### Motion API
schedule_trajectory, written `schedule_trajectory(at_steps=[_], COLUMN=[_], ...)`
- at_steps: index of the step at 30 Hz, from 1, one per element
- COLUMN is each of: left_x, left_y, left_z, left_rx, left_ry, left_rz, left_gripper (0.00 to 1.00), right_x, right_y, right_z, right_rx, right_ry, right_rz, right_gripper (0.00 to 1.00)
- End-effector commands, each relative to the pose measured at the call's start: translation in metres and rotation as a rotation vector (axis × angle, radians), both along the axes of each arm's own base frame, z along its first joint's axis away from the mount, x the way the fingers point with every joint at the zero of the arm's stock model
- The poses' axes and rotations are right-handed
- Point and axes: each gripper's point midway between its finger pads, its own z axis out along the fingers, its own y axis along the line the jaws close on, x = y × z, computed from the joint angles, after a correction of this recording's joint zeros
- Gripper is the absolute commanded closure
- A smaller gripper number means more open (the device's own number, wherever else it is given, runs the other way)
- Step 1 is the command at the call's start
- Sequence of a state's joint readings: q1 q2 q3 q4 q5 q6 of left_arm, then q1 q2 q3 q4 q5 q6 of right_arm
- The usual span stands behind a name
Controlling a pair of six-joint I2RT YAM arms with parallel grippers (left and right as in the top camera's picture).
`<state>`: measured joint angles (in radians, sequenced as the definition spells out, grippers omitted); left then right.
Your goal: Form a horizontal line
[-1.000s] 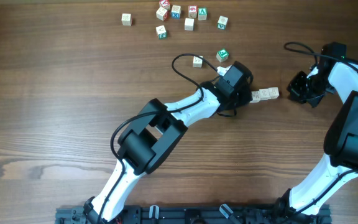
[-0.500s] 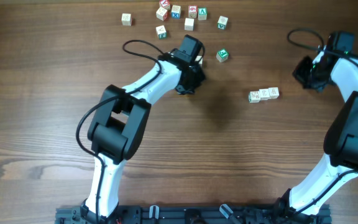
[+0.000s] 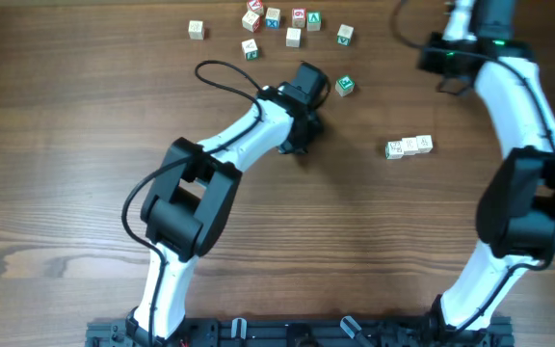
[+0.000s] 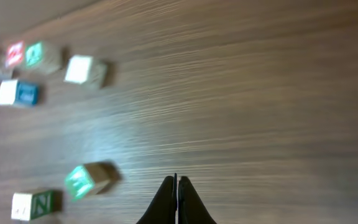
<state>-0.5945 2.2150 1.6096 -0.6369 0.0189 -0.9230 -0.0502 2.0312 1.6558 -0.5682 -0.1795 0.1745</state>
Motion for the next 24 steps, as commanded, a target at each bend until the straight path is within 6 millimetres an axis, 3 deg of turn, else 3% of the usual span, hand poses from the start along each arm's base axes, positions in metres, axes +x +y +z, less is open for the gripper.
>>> schedule_trajectory(at_steps=[1, 2, 4, 9, 12, 17, 18, 20, 22, 23, 24], left_x=[-0.006, -0.006, -0.007, -0.009, -0.016, -0.022, -0.023, -0.024, -0.023, -0.023, -0.023], left_y=[0.009, 0.011, 0.017, 0.042, 0.070, 0.088, 0.089, 0.091, 0.091, 0.090, 0.089], left_z=[-0.004, -0.005, -0.006, -0.008, -0.004, -0.003, -0.003, -0.003, -0.003, -0.003, -0.003], left_rx=[0.040, 0.044, 0.052, 0.067, 0.078, 0.051, 0.040, 0.032, 0.030, 0.028, 0.027], left_ry=[0.007, 0.013, 0.024, 0.094, 0.171, 0.255, 0.266, 0.280, 0.280, 0.277, 0.275], left_rz=[0.017, 0.021, 0.031, 0.148, 0.289, 0.339, 0.334, 0.341, 0.341, 0.339, 0.337], left_gripper=[0.78, 0.79, 0.96, 0.96, 0.96, 0.96, 0.94, 0.66, 0.48, 0.31, 0.24], right_x=[0.003, 0.001, -0.003, -0.015, -0.017, -0.016, -0.017, -0.017, -0.018, -0.020, -0.022], right_y=[-0.001, 0.001, 0.001, -0.012, -0.014, -0.013, -0.013, -0.013, -0.013, -0.013, -0.013], right_z=[0.000, -0.002, -0.005, -0.015, -0.016, -0.016, -0.018, -0.023, -0.035, -0.042, -0.051], right_rx=[-0.147, -0.155, -0.151, -0.150, -0.152, -0.148, -0.148, -0.150, -0.150, -0.149, -0.148], right_ry=[-0.005, 0.004, 0.027, 0.085, 0.095, 0.092, 0.095, 0.105, 0.133, 0.152, 0.175], right_rz=[-0.009, -0.009, -0.011, -0.033, -0.029, -0.027, -0.026, -0.024, -0.021, -0.020, -0.018], right_gripper=[0.96, 0.95, 0.96, 0.95, 0.96, 0.95, 0.95, 0.95, 0.95, 0.95, 0.95])
